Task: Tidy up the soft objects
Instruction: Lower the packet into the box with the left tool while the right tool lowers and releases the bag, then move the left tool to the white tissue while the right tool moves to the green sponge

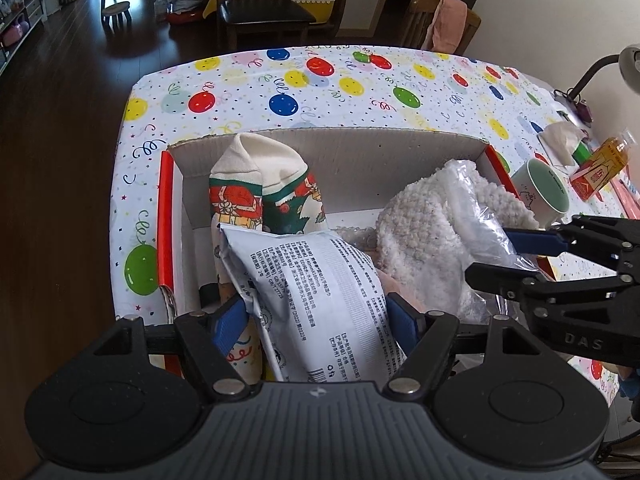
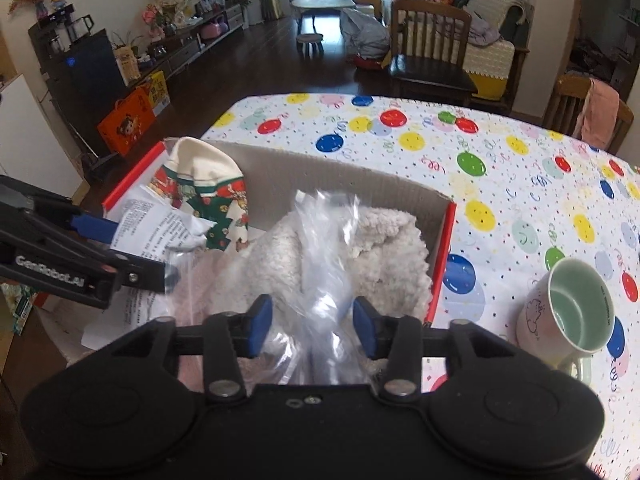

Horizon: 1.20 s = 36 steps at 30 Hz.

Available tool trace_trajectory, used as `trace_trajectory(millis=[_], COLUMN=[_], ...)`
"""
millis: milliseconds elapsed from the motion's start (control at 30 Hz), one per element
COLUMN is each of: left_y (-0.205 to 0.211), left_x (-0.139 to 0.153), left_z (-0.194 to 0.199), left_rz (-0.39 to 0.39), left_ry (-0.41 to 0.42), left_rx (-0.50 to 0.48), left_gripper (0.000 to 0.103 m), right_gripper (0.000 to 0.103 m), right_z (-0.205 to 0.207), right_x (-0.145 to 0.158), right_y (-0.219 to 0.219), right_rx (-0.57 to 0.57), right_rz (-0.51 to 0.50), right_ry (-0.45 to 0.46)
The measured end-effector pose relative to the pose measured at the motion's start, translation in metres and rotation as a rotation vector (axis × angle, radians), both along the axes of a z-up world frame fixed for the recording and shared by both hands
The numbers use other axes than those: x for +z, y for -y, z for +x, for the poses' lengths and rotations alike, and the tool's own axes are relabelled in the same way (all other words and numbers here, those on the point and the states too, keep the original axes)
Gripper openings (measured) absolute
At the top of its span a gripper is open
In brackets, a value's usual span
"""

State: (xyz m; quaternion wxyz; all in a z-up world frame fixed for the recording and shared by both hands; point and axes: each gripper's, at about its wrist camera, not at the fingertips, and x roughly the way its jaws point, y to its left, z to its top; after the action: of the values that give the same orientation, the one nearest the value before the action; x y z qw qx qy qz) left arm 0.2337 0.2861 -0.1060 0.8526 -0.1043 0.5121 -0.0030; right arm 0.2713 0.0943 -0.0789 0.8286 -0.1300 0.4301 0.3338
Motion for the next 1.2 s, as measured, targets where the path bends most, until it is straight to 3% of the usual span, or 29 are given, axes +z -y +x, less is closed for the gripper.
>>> trace_trajectory(millis=[300, 767, 867, 1133, 1200], left_y=[0.004, 0.021, 0.027, 0.046, 0.053], left_x=[0.013, 0.059, 0.069, 0.092, 0.097], left_z=[-0.011, -0.038, -0.045, -0.056, -0.057], left_rz=[0.033, 0.068, 0.071, 0.058, 0.051], left_ry=[0.033, 0.15, 0.176, 0.232, 0.241], left_rx=[-0.001, -0.024, -0.033, -0.045, -0.045], left_gripper=[0.074, 0.074, 0.083, 0.083, 0.083], right_gripper=[0.061, 0.078, 0.086, 0.093, 0.099], right_z=[-0.014, -0.042, -0.052, -0.069, -0.072], right_x=[0.019, 0.065, 0.078, 0.103, 0.107], right_y=[0.009, 0.033, 0.038, 0.062, 0.069], right_rx=[0.026, 0.037, 0.046, 0.037, 0.034], right_rz=[0.037, 0.13, 0.132, 0.126, 0.12], right_ry=[0.04, 0.074, 0.092, 0.112, 0.122])
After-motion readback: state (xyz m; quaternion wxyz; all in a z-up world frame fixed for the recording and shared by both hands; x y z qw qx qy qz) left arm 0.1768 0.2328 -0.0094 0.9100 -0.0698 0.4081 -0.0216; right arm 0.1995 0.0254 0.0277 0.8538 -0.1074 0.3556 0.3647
